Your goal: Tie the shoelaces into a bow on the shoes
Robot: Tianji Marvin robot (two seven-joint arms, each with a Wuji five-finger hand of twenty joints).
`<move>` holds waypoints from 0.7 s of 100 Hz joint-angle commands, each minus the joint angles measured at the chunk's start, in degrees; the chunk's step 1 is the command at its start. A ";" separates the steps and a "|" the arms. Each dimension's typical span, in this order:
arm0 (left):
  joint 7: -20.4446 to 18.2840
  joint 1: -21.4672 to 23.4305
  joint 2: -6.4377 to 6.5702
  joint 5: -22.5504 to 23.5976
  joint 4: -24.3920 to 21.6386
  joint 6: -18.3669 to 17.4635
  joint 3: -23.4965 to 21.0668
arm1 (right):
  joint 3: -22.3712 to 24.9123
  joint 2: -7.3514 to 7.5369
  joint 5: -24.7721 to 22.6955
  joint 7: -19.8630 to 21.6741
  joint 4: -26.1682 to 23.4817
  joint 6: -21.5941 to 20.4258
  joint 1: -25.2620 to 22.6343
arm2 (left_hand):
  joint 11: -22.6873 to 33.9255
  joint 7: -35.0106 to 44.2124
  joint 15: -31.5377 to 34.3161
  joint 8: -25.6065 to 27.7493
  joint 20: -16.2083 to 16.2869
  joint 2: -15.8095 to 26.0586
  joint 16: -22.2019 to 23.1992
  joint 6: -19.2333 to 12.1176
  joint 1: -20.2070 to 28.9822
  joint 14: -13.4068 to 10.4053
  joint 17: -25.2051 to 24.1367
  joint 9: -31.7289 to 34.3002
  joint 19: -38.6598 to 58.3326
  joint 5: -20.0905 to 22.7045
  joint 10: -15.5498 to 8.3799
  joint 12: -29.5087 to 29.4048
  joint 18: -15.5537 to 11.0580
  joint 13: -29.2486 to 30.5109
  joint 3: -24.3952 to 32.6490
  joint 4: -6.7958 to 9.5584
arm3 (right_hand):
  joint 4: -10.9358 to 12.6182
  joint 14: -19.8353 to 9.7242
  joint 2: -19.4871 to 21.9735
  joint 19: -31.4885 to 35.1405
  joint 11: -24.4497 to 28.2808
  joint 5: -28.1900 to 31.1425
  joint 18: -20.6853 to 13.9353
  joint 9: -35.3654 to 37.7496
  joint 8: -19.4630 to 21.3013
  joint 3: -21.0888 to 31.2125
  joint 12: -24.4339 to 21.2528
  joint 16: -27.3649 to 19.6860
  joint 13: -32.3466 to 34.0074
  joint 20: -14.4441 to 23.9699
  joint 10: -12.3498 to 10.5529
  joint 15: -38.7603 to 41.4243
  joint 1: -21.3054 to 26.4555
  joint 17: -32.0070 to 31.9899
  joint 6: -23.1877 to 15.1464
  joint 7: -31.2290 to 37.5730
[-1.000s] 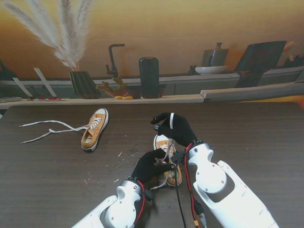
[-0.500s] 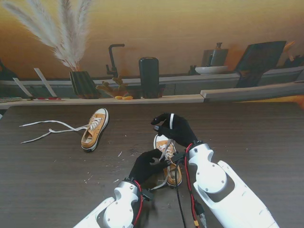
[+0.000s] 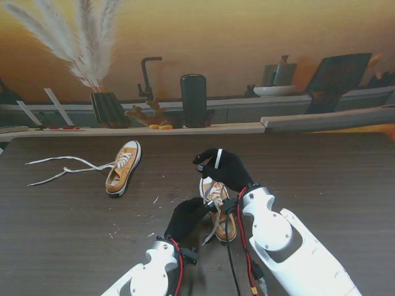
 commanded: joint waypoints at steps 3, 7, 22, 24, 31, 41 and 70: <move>-0.85 0.77 -0.06 0.73 -0.67 -0.20 -0.06 | -0.03 0.13 0.07 0.84 0.09 -0.27 -0.06 | -1.39 -6.83 -0.72 -8.38 1.37 2.63 0.91 -1.24 2.56 -0.55 -1.09 -1.45 -0.64 -0.56 -0.25 -1.06 -0.26 -1.57 -3.30 -0.68 | -1.63 -1.04 0.48 7.56 -0.25 -0.31 -0.23 -0.02 -1.13 1.05 -0.17 -0.76 1.30 -0.78 0.81 0.45 1.98 1.12 -1.22 0.95; -0.88 0.96 -0.03 0.66 -0.72 -0.31 -0.16 | 0.00 0.16 0.09 0.90 0.04 -0.33 -0.17 | -1.70 -9.38 -0.80 -10.81 1.46 3.18 0.97 -1.72 2.99 -0.62 -1.28 -2.19 -0.80 -2.74 -0.25 -1.13 -0.35 -1.93 -4.03 -0.69 | -1.63 -1.00 0.46 7.52 -0.26 -0.33 -0.18 -0.04 -1.14 1.02 -0.17 -0.78 1.30 -0.79 0.80 0.41 1.97 1.11 -1.25 0.94; -0.92 1.82 0.09 0.33 -0.98 -0.63 -0.61 | 0.16 0.17 0.36 0.82 -0.26 -0.65 -0.74 | -1.91 -20.17 -0.80 -13.46 2.06 5.99 1.59 -2.95 4.56 -0.84 -1.93 -3.94 -1.56 -7.18 -0.23 -0.67 -0.62 -2.89 -7.37 -0.67 | -1.61 -0.93 0.49 7.43 -0.29 -0.33 -0.03 -0.03 -1.15 1.02 -0.18 -0.85 1.29 -0.81 0.79 0.35 2.08 1.10 -1.14 0.95; -0.99 1.94 0.12 0.24 -1.05 -0.64 -0.68 | 0.18 0.17 0.36 0.81 -0.28 -0.70 -0.79 | -1.95 -20.97 -0.83 -13.67 2.08 6.48 1.62 -3.23 4.44 -0.93 -2.06 -4.18 -1.65 -7.96 -0.19 -0.64 -0.71 -3.03 -7.53 -0.76 | -1.62 -0.87 0.51 7.39 -0.27 -0.32 0.01 0.00 -1.15 1.00 -0.17 -0.87 1.28 -0.83 0.82 0.30 2.07 1.08 -1.19 0.96; -1.26 2.33 0.24 -0.06 -1.25 -0.75 -0.92 | 0.21 0.18 0.44 0.81 -0.32 -0.85 -0.92 | -2.32 -24.61 -1.07 -12.53 2.38 8.34 1.77 -4.71 4.88 -1.08 -2.29 -4.78 -2.22 -10.29 -0.26 -0.51 -0.88 -3.53 -9.37 -0.80 | -1.60 -0.78 0.53 7.32 -0.28 -0.36 0.13 -0.03 -1.16 1.02 -0.17 -0.92 1.30 -0.85 0.85 0.22 2.17 1.08 -1.16 0.96; -1.69 2.73 0.39 -0.50 -1.37 -1.29 -1.18 | 0.24 0.19 0.56 0.83 -0.35 -1.13 -1.11 | -2.90 -25.74 -1.35 -10.73 2.46 10.32 1.84 -8.23 4.65 -1.37 -2.97 -5.80 -3.01 -14.37 -0.41 -0.63 -1.32 -4.20 -10.57 -1.25 | -1.60 -0.75 0.50 7.24 -0.26 -0.29 0.27 -0.03 -1.14 0.96 -0.15 -0.95 1.30 -0.86 0.91 0.21 2.27 1.06 -1.12 1.04; -3.06 3.11 0.52 -3.35 -1.79 -2.80 -1.29 | 0.20 0.31 0.72 1.16 -0.18 -1.92 -1.48 | -3.27 -25.03 -1.75 -8.91 2.66 13.17 2.24 -12.20 3.98 -1.96 -4.10 -7.45 -5.24 -21.08 -0.53 -0.31 -2.36 -5.60 -12.28 -2.09 | -1.59 -0.38 0.73 6.99 -0.29 -0.35 0.71 -0.05 -1.18 0.84 -0.14 -1.11 1.29 -0.92 0.92 0.00 2.50 1.01 -1.17 1.08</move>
